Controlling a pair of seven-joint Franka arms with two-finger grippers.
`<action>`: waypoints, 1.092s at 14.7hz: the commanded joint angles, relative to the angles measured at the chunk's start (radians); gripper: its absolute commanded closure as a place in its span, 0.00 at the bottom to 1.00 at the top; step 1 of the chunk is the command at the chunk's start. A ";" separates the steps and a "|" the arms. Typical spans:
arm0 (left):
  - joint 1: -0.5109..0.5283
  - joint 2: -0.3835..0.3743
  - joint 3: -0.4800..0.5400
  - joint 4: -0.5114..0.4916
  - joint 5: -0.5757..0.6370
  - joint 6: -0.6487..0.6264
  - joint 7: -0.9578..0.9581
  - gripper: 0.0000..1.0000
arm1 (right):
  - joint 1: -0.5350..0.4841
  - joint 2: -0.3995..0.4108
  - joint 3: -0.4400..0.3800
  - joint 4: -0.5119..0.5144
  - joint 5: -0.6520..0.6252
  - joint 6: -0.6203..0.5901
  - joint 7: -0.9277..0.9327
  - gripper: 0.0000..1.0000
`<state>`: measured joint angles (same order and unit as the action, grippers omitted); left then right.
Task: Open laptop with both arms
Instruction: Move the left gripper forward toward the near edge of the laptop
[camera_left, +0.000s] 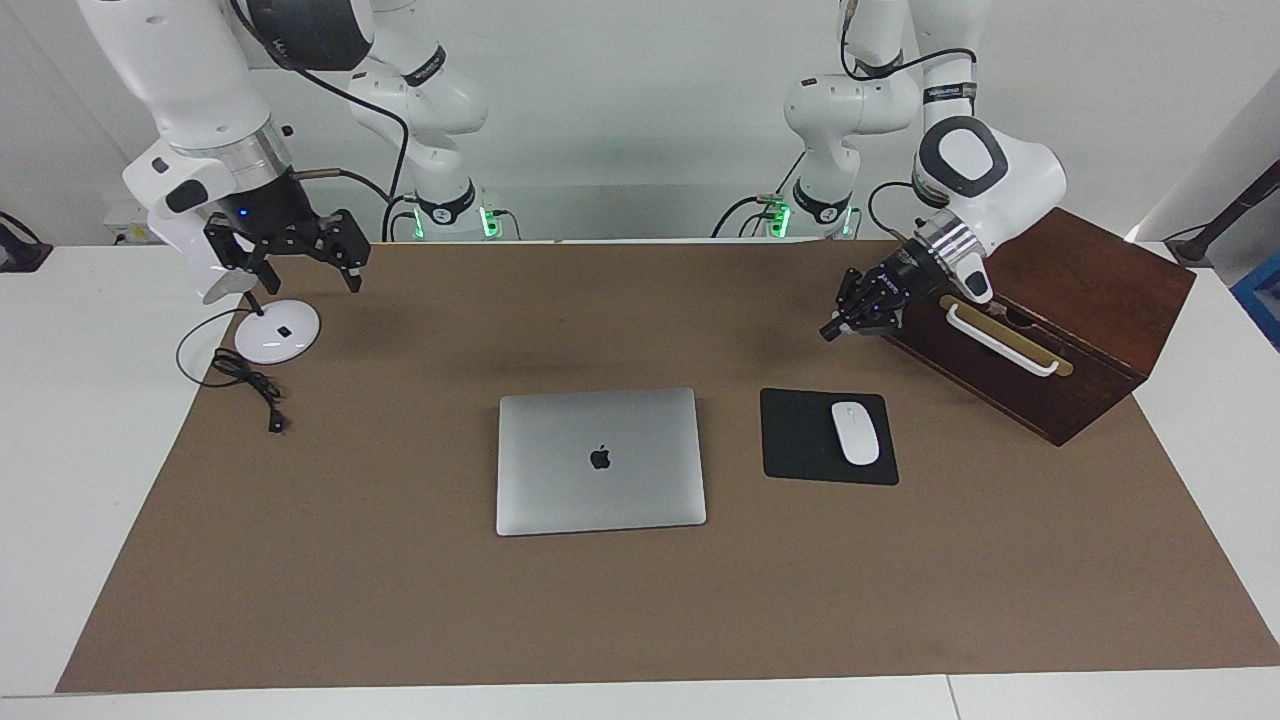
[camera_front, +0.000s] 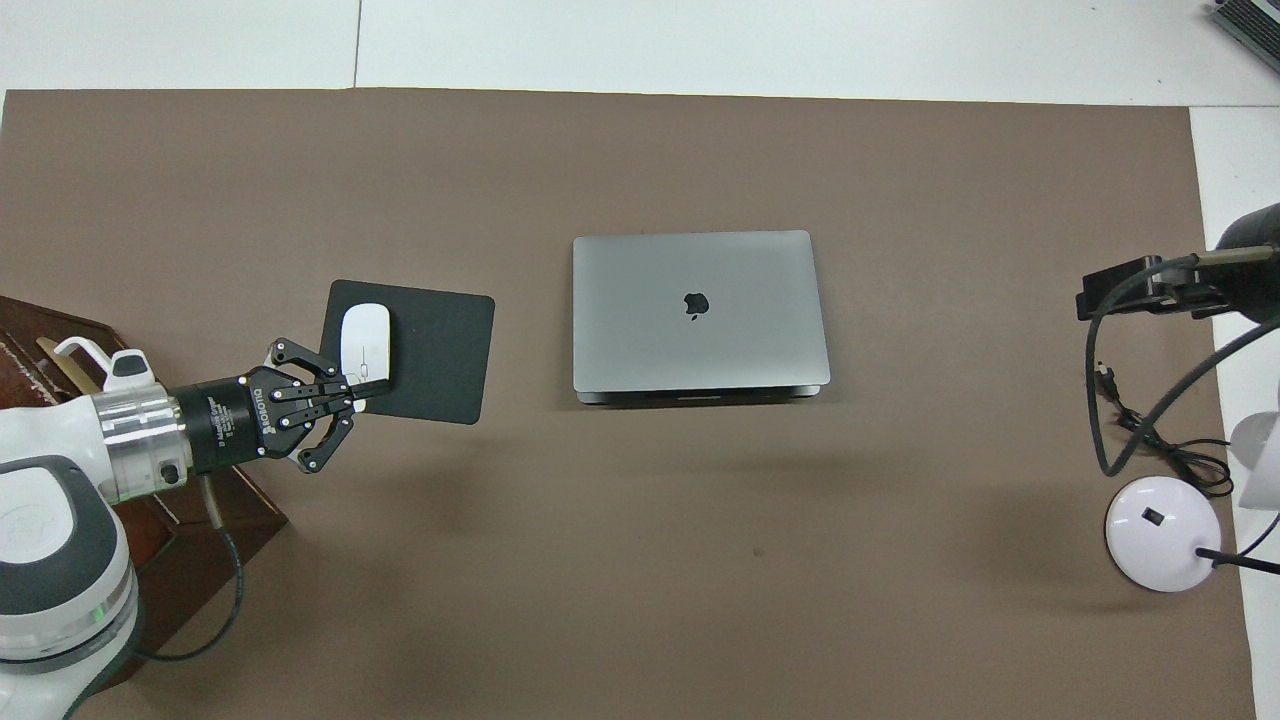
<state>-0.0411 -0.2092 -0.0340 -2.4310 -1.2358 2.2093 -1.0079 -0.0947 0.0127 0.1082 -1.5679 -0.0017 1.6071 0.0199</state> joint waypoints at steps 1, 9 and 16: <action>-0.040 0.010 0.003 -0.060 -0.164 0.073 -0.032 1.00 | -0.005 -0.010 0.004 -0.017 0.017 0.020 0.009 0.00; -0.335 0.080 0.003 -0.091 -0.545 0.369 0.020 1.00 | 0.015 -0.014 0.010 -0.023 0.014 0.020 0.003 0.00; -0.416 0.183 0.003 -0.083 -0.916 0.386 0.316 1.00 | 0.182 -0.036 0.011 -0.067 -0.056 0.079 -0.032 0.00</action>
<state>-0.4269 -0.0527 -0.0432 -2.5197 -2.0665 2.5911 -0.7656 0.0425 0.0116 0.1156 -1.5753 -0.0157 1.6308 0.0159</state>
